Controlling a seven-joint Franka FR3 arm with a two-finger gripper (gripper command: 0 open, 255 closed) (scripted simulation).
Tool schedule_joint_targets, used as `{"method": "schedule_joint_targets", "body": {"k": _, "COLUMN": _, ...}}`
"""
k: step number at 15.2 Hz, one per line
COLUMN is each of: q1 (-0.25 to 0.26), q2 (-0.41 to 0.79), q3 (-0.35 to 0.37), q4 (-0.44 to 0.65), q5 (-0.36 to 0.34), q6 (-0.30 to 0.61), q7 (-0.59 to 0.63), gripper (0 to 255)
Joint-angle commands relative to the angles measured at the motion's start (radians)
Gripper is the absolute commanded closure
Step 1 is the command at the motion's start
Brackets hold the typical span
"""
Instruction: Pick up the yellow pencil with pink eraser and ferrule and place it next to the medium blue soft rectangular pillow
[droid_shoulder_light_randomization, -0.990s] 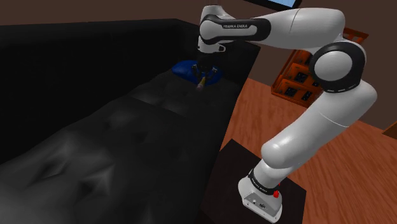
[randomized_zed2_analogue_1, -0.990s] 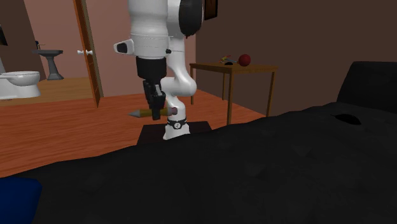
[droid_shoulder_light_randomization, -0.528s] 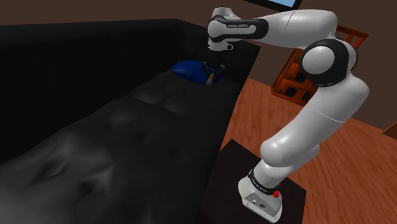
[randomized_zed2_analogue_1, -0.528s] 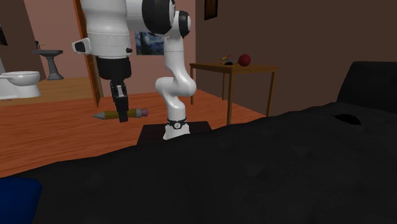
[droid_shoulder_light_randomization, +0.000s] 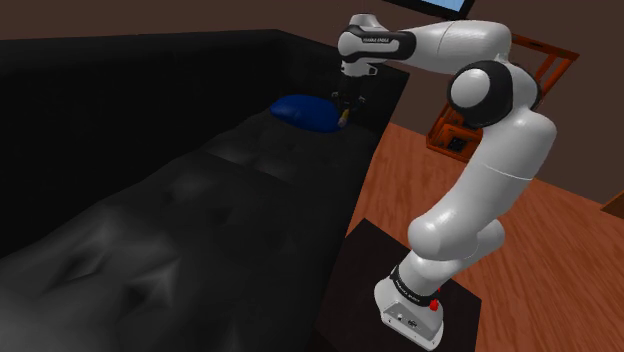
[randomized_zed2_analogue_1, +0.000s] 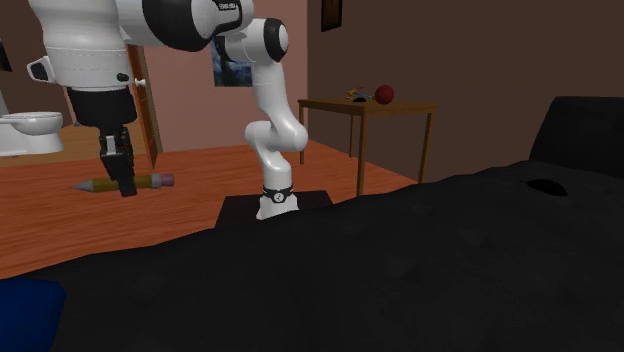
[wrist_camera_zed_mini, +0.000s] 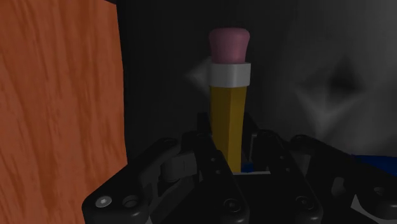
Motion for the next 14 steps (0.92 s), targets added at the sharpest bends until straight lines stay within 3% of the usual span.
{"method": "schedule_joint_targets", "body": {"k": 1, "q1": -0.018, "q2": 0.047, "q3": -0.016, "q4": 0.055, "q5": -0.010, "q6": -0.005, "q7": -0.036, "gripper": 255}}
{"method": "schedule_joint_targets", "body": {"k": 10, "q1": -0.091, "q2": 0.308, "q3": -0.076, "q4": 0.431, "q5": -0.040, "q6": -0.103, "q7": -0.188, "gripper": 255}}
{"method": "schedule_joint_targets", "body": {"k": 14, "q1": -0.095, "q2": 0.302, "q3": -0.076, "q4": 0.369, "q5": -0.040, "q6": -0.047, "q7": -0.181, "gripper": 255}}
